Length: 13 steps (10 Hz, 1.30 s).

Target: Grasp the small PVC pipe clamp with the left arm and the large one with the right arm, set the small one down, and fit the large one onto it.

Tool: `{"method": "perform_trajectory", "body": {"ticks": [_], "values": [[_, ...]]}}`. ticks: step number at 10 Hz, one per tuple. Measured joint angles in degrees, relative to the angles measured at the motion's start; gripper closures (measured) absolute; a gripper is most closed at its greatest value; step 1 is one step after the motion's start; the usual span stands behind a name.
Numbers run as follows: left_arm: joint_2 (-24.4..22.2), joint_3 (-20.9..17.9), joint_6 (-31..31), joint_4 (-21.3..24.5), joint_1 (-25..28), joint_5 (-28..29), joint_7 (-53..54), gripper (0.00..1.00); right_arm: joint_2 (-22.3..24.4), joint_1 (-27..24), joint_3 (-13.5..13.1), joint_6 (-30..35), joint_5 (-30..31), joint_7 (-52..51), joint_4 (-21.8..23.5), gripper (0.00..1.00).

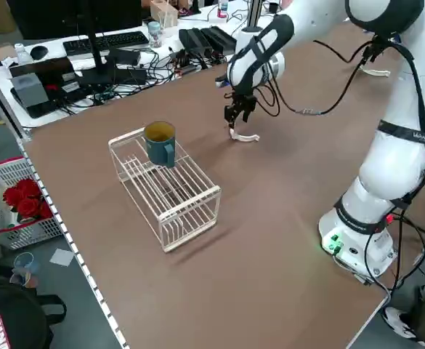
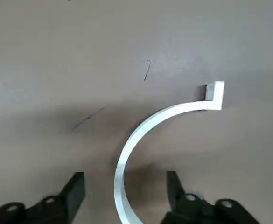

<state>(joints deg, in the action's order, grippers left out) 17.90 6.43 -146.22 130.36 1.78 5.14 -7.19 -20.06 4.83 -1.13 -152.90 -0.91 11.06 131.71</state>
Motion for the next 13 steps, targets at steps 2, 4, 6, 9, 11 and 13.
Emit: {"method": "perform_trajectory", "body": {"ticks": [2, 4, 6, 9, 11, 13], "values": [[2.0, -0.1, -1.1, 0.3, 0.1, 2.1, -0.4, 0.33, -1.1, 0.6, 0.0, -1.8, 0.0, 0.9, 0.3, 0.43], [4.1, -0.4, -2.9, 0.2, 0.3, 3.9, -0.8, 0.35, -1.7, 0.7, 0.0, -2.6, 0.0, 1.0, 0.7, 0.52], [4.9, -0.5, -3.4, -0.1, 1.4, 4.3, -0.8, 0.60, -1.7, 0.7, 0.0, -2.7, 0.0, 1.1, 0.9, 0.65], [4.8, -0.5, -3.4, -1.2, 1.5, 4.3, -0.8, 0.79, -1.6, 0.7, 0.0, -2.4, 0.0, 2.0, 0.9, 0.91], [3.4, 0.0, 0.0, -3.7, 1.5, 4.4, -1.5, 0.79, -1.4, 0.7, 0.0, -1.6, 0.0, 2.0, 0.7, 0.91], [0.6, 5.0, 10.3, -9.7, 1.4, 4.3, -8.2, 0.79, -0.4, 0.7, 0.0, 5.9, 0.0, 2.0, -2.5, 0.91]]}}
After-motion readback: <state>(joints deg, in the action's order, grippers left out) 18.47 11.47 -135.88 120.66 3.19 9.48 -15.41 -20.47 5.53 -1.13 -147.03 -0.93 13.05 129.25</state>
